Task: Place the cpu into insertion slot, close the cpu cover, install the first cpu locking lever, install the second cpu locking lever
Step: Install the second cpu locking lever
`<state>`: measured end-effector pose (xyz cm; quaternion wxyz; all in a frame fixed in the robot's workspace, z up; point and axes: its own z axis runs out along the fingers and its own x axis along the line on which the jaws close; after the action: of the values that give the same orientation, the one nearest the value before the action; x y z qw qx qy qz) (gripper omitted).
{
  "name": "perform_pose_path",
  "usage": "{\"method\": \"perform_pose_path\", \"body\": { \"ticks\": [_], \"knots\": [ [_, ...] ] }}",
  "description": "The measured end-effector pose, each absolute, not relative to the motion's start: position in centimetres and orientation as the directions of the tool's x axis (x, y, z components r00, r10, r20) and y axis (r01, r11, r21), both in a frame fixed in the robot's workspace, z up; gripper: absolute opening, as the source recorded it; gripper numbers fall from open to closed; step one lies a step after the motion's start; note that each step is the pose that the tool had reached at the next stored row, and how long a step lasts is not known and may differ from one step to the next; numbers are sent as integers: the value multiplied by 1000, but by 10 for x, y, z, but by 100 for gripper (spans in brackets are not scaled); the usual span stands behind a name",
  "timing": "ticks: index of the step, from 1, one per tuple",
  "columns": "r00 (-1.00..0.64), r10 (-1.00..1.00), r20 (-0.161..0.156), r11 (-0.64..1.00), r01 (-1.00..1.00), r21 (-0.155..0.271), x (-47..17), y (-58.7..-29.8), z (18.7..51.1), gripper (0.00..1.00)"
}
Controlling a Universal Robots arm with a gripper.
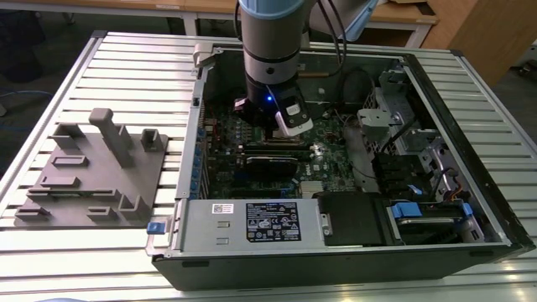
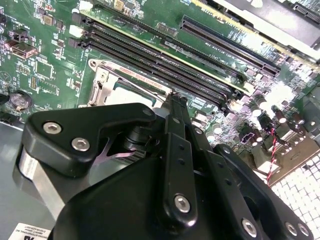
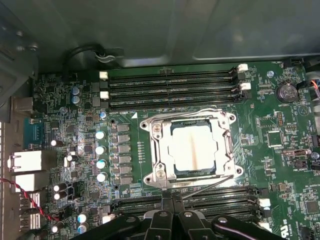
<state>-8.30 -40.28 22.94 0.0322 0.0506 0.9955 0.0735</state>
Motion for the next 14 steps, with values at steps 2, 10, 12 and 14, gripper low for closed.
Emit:
{"method": "perform_pose_path", "body": {
  "ticks": [2, 10, 12, 14],
  "knots": [
    [-993, 105, -57, 984, 96, 150, -83, -403, 229, 10],
    [-993, 107, -57, 984, 97, 150, -83, -405, 228, 10],
    [-992, 113, -57, 983, 103, 150, -83, -405, 227, 10],
    [-990, 125, -57, 982, 116, 150, -83, -406, 225, 10]
  ]
}}
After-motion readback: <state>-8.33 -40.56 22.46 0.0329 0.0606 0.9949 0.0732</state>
